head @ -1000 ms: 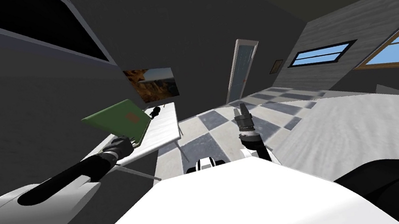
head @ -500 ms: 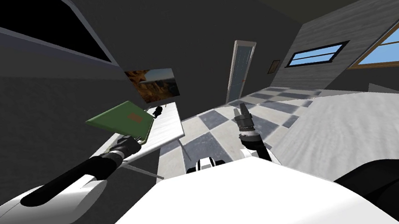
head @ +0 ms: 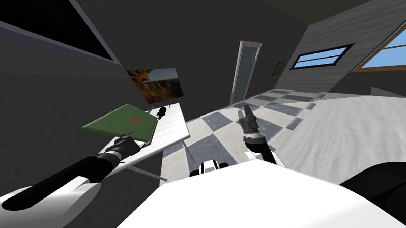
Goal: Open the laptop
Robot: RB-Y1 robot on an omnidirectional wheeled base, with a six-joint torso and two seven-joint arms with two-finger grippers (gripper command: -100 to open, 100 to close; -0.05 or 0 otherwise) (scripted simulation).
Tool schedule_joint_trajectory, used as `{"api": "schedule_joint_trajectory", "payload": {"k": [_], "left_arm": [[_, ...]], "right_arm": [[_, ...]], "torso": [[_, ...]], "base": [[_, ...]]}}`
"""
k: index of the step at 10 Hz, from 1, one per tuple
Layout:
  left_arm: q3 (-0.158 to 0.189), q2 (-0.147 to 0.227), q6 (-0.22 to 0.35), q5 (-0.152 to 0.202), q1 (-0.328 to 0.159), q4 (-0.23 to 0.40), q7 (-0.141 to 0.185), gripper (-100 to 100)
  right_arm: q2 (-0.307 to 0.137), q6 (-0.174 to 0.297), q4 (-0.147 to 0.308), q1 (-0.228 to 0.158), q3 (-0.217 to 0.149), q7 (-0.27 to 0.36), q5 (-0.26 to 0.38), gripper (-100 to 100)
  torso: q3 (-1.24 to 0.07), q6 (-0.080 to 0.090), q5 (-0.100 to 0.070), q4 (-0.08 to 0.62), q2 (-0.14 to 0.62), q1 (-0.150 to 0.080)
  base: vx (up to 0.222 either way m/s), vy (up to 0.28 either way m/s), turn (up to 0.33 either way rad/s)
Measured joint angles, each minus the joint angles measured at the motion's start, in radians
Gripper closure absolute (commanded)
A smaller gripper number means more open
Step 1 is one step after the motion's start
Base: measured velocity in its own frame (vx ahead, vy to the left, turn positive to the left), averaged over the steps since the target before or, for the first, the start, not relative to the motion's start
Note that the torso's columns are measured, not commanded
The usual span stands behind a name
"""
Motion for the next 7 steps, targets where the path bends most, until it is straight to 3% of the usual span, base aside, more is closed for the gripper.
{"api": "schedule_joint_trajectory", "payload": {"k": [7], "left_arm": [[0.117, 0.141, 0.063, 0.04, 0.034, -0.015, 0.065, -100]], "right_arm": [[0.0, 0.0, 0.0, 0.0, 0.0, 0.0, 0.0, 0]], "torso": [[0.0, 0.0, 0.0, 0.0, 0.0, 0.0]], "base": [[-0.014, 0.042, -0.006]]}}
